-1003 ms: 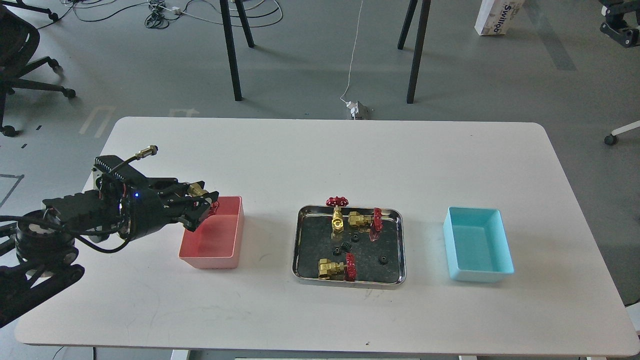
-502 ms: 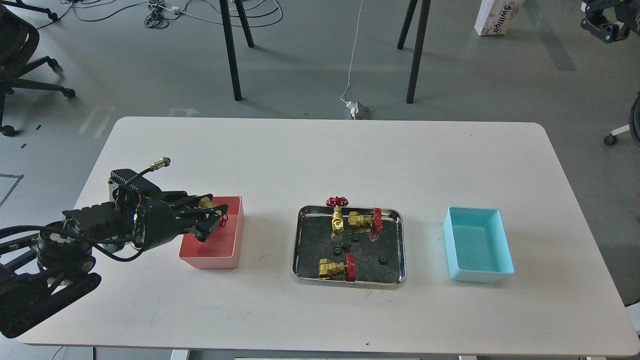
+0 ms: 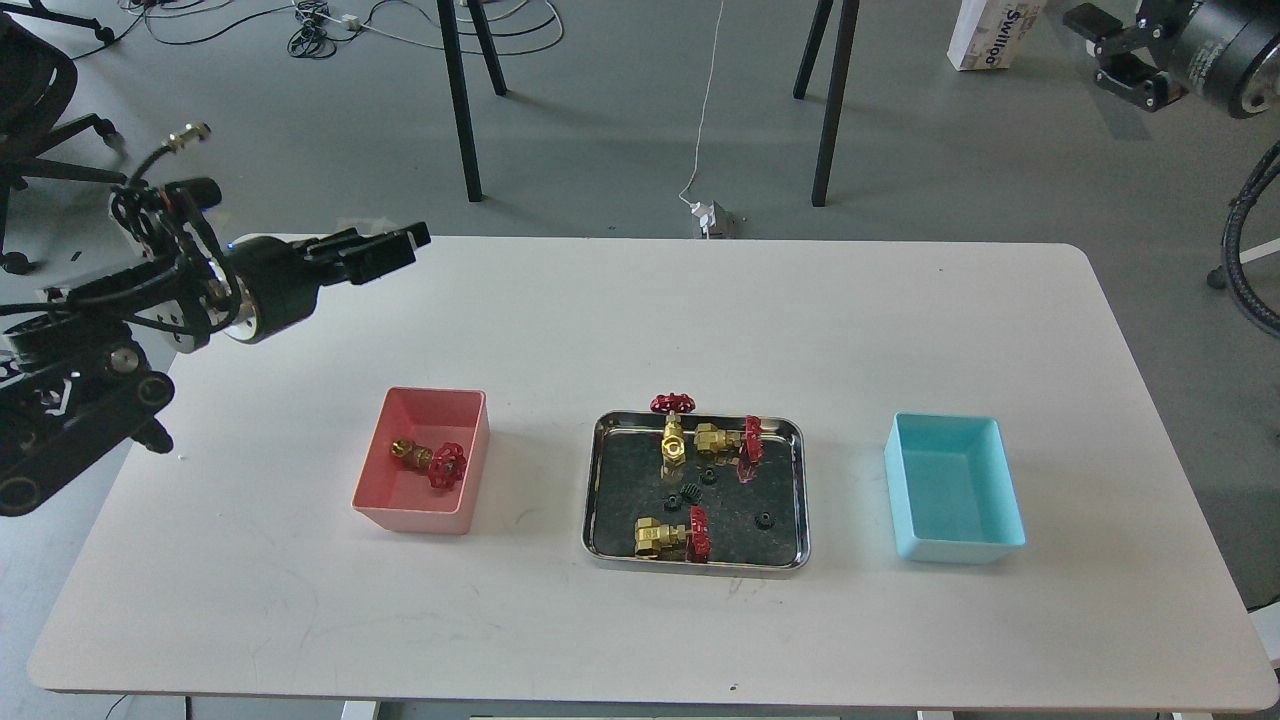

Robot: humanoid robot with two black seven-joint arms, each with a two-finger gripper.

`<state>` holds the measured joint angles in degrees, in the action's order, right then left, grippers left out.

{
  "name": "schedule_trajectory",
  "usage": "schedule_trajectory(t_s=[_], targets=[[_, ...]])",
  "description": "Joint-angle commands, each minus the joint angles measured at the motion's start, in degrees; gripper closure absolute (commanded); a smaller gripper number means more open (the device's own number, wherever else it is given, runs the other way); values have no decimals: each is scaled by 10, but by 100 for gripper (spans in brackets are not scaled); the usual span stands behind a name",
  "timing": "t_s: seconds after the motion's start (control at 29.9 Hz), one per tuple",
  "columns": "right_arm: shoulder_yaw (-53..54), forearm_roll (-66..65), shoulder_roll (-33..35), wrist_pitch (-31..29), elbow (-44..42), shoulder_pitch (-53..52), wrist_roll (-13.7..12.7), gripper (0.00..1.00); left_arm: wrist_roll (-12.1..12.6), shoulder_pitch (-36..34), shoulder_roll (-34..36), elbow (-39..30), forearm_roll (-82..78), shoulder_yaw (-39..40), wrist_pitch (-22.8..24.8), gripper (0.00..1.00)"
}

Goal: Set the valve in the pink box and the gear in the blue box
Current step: 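Withdraw the left arm and bring the right gripper over the tray, then lower the right gripper onto a black gear in the tray and grasp it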

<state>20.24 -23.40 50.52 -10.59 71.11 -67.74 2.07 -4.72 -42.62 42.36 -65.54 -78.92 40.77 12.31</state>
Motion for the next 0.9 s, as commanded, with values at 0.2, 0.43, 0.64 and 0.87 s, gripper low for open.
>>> schedule_trajectory(t_s=[0.2, 0.43, 0.64, 0.87], targets=[[-240, -224, -100, -174, 57, -110, 12, 0, -5, -257, -6, 218, 228, 25, 31, 2], [-338, -398, -189, -174, 59, -143, 19, 0, -6, -352, -18, 292, 228, 25, 37, 2], [-389, -512, -234, -174, 63, -143, 36, 0, -6, -389, -33, 330, 228, 25, 29, 2], [-469, -558, -293, -174, 58, -133, 47, 1, -6, -422, -46, 362, 227, 24, 27, 2]])
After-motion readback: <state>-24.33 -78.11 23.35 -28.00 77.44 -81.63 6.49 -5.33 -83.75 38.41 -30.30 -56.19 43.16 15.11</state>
